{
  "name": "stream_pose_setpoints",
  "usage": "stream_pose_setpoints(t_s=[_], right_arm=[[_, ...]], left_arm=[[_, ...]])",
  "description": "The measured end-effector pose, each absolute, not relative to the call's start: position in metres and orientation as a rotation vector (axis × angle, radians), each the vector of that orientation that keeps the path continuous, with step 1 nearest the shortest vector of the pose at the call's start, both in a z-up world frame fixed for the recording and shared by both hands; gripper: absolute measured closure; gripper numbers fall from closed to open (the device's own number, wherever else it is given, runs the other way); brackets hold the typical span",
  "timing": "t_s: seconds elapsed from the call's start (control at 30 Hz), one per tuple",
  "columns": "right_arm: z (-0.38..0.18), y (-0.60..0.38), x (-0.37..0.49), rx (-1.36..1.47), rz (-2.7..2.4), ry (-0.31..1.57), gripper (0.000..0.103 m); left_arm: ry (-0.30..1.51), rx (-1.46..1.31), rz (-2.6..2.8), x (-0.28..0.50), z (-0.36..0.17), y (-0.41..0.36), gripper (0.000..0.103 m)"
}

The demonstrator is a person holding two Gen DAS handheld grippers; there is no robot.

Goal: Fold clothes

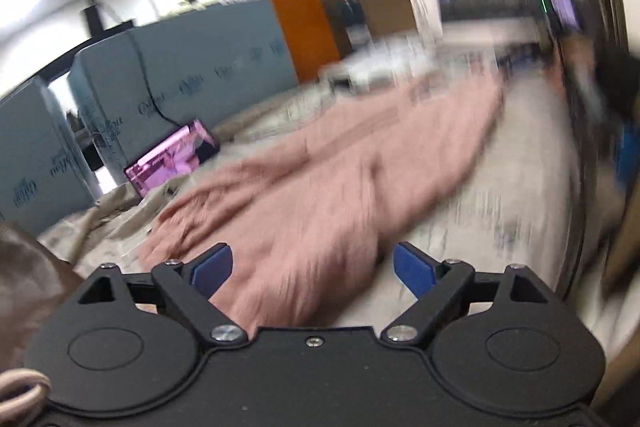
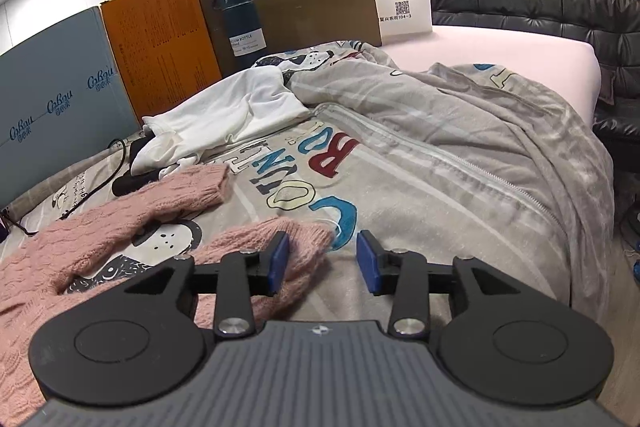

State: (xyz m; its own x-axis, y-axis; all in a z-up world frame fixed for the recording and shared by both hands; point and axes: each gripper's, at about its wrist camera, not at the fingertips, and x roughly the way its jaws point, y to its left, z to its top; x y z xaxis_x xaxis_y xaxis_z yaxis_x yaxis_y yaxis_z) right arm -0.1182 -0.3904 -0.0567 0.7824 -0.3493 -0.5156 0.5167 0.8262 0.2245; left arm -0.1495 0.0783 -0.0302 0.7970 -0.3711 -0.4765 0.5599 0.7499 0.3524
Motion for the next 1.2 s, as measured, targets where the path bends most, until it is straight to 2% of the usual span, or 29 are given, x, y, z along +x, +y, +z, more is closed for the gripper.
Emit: stream_pose_setpoints(t_s=[0.07, 0.13, 0.27, 0.33, 0.43, 0.57, 0.63, 0.73, 0.93, 1.03, 1.07, 1.1, 1.13, 1.17, 1.2], right_arm=[[-0.053, -0.387, -0.124, 0.388, -0.460, 0.482, 0.031], [-0.049, -0.383, -0.132, 0.415, -0.438, 0.488, 0.023], [-0.044, -0.377, -0.148, 0.535, -0.355, 0.534, 0.023], [-0.038, -0.366, -0.158, 0.500, -0.283, 0.512, 0.023], [-0.031, -0.339, -0.172, 0.196, -0.166, 0.452, 0.018], [-0.035, -0.302, -0.181, -0.258, 0.005, 0.496, 0.017], [-0.038, -0.291, -0.177, -0.389, 0.067, 0.528, 0.017], [-0.043, -0.280, -0.162, -0.479, 0.142, 0.569, 0.017], [-0.050, -0.262, -0.141, -0.503, 0.267, 0.530, 0.017], [-0.051, -0.263, -0.136, -0.497, 0.313, 0.518, 0.019], [-0.051, -0.269, -0.133, -0.477, 0.302, 0.527, 0.024], [-0.050, -0.277, -0.130, -0.453, 0.285, 0.537, 0.029], [-0.050, -0.284, -0.126, -0.428, 0.268, 0.548, 0.041], [-0.049, -0.291, -0.123, -0.407, 0.251, 0.556, 0.056], [-0.049, -0.295, -0.120, -0.395, 0.249, 0.562, 0.063]], left_arm=[[0.416, 0.589, -0.487, -0.152, -0.037, 0.078, 0.015], [0.423, 0.617, -0.445, -0.150, -0.041, 0.081, 0.014], [0.391, 0.648, -0.448, -0.142, -0.046, 0.077, 0.014], [0.395, 0.631, -0.475, -0.136, -0.045, 0.079, 0.014], [0.413, 0.610, -0.492, -0.128, -0.041, 0.085, 0.012], [0.421, 0.594, -0.502, -0.126, -0.041, 0.086, 0.012], [0.420, 0.582, -0.506, -0.125, -0.042, 0.085, 0.013], [0.430, 0.547, -0.516, -0.121, -0.042, 0.087, 0.013], [0.452, 0.500, -0.554, -0.112, -0.041, 0.097, 0.013], [0.474, 0.459, -0.544, -0.106, -0.042, 0.107, 0.014], [0.476, 0.451, -0.547, -0.106, -0.042, 0.109, 0.016], [0.474, 0.452, -0.559, -0.106, -0.042, 0.109, 0.023], [0.472, 0.453, -0.571, -0.107, -0.041, 0.109, 0.027], [0.473, 0.443, -0.587, -0.107, -0.041, 0.110, 0.039], [0.474, 0.431, -0.592, -0.104, -0.040, 0.112, 0.051]])
